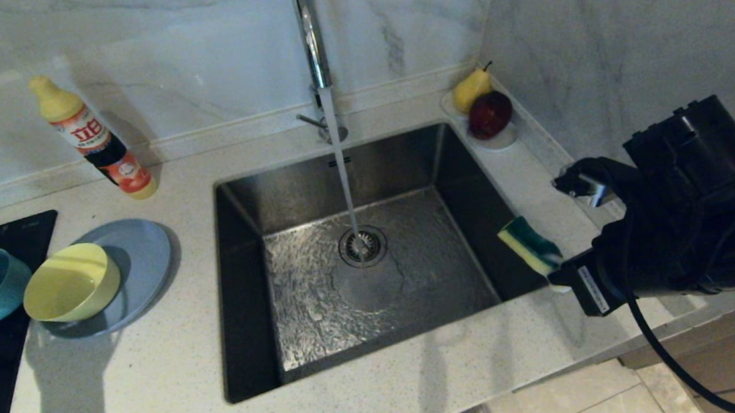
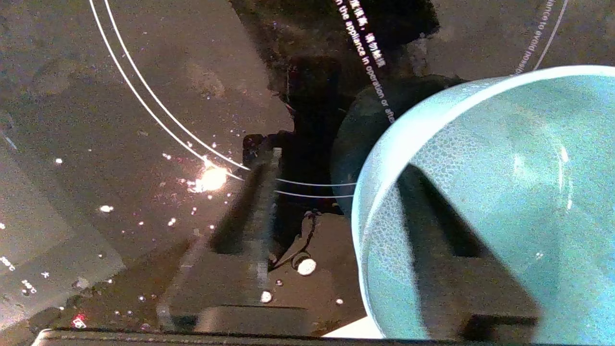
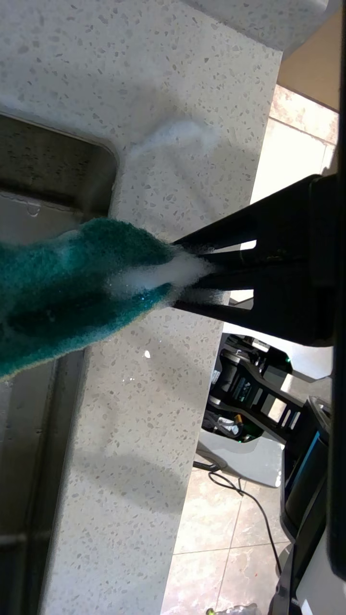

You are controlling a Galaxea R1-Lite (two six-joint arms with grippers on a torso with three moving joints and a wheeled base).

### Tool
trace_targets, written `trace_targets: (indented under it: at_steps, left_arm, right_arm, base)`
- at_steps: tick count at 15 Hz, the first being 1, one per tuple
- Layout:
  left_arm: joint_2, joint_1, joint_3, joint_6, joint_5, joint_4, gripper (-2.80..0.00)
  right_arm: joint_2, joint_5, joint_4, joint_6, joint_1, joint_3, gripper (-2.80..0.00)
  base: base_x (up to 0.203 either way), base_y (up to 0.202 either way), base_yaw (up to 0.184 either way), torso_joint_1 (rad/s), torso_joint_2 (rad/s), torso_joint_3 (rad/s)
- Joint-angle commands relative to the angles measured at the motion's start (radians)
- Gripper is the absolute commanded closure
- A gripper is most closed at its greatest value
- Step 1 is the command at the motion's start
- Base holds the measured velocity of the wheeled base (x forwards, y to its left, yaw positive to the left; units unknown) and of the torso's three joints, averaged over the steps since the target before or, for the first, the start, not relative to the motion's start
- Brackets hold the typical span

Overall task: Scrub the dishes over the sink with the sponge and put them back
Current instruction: Pick up a bowl and the sponge

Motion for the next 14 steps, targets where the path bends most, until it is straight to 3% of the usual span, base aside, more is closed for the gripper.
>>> trace_targets:
  at_steps: [1,9,14]
  left_arm:
    - [0.001,0.0,0.0,-0.007,0.0,0.002,0.0]
    - [-0.061,-0.001,-0.008,-0.01,-0.009,0.03,0.0]
    - [-0.272,-0.017,-0.005,-0.005,-0.139,0.082,0.0]
  right_arm:
    - [-0.006,-0.001,0.0,0.0,0.001,0.0,0.0]
    - [-0.012,0.001,0.0,0.002,-0.001,0.0,0.0]
    - [-0.015,0.002,0.0,0.003,0.001,0.008,0.0]
  base:
    - [0.0,0.0,0.0,0.0,0.0,0.0]
    - [0.0,0.0,0.0,0.0,0.0,0.0]
    - [0.0,0.0,0.0,0.0,0.0,0.0]
